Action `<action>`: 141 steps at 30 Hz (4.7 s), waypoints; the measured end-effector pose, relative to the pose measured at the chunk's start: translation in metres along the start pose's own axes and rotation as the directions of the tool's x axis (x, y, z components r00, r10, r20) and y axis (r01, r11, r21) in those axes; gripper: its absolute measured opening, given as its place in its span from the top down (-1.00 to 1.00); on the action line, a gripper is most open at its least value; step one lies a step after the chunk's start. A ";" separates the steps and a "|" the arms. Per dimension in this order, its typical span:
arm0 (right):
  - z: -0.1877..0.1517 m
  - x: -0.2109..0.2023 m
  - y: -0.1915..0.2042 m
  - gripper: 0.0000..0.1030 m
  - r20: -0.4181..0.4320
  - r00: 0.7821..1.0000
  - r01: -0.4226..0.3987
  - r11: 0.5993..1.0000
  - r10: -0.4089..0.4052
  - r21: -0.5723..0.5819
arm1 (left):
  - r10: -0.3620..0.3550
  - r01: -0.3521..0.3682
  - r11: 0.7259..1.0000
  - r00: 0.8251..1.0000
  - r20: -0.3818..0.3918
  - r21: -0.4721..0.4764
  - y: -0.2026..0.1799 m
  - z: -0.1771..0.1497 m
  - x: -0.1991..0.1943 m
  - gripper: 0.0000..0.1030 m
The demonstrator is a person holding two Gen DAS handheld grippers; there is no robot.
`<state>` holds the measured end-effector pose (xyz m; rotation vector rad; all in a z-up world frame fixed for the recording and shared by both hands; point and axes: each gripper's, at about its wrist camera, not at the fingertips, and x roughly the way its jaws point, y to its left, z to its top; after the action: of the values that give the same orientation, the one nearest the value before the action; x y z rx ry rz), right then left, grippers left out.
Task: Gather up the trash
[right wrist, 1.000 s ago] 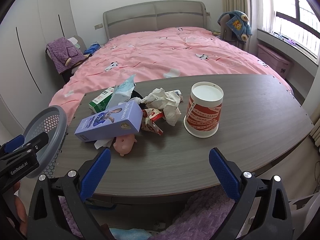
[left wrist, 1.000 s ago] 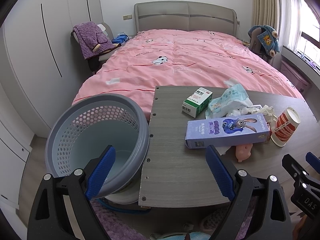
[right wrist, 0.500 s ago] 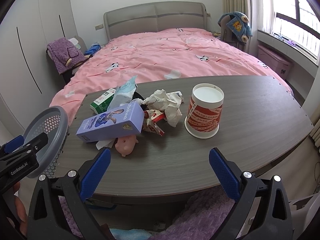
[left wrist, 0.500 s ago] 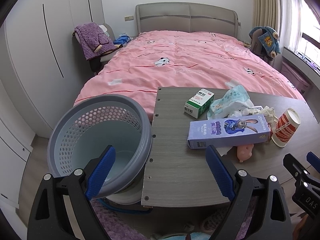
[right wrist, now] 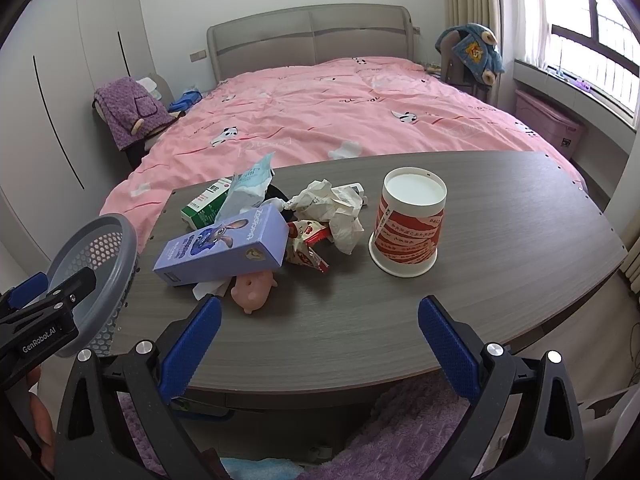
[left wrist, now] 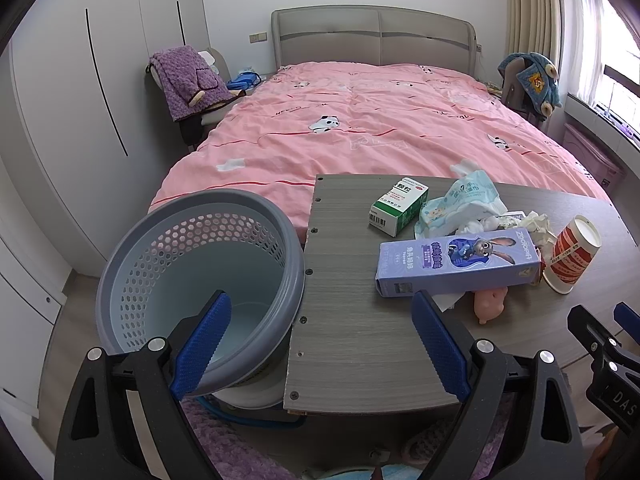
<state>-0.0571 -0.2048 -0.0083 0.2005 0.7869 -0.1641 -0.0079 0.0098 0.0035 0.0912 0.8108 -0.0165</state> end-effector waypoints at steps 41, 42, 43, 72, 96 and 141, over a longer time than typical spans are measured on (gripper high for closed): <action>-0.005 0.014 -0.033 -0.88 -0.011 1.000 0.003 0.999 -0.002 0.042 | -0.005 0.005 1.000 1.000 -0.018 -0.002 -0.002 -0.002 0.006 -0.69; -0.004 0.016 -0.039 -0.88 -0.009 1.000 0.008 0.999 -0.007 0.047 | -0.007 0.007 1.000 1.000 -0.021 0.004 -0.004 -0.002 0.008 -0.69; -0.002 0.018 -0.044 -0.88 -0.006 1.000 0.014 0.999 -0.014 0.053 | -0.009 0.009 1.000 1.000 -0.024 0.008 -0.007 -0.002 0.009 -0.70; 0.045 0.092 -0.078 -0.44 -0.008 0.998 0.055 0.997 -0.054 0.059 | 0.022 -0.021 1.000 0.997 -0.077 0.015 -0.018 0.015 0.049 -0.70; 0.044 0.067 -0.095 -0.16 0.005 1.000 -0.031 0.993 0.030 0.118 | -0.098 0.109 0.991 0.987 -0.129 0.078 -0.025 0.076 0.095 -0.70; 0.048 0.065 -0.116 -0.16 0.015 0.999 -0.043 0.981 0.041 0.190 | -0.124 0.190 0.963 0.940 -0.317 0.189 -0.062 0.111 0.211 -0.69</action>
<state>-0.0044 -0.3331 -0.0357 0.3967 0.7549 -0.2010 0.2145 -0.0577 -0.0779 0.2395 1.1211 -0.2493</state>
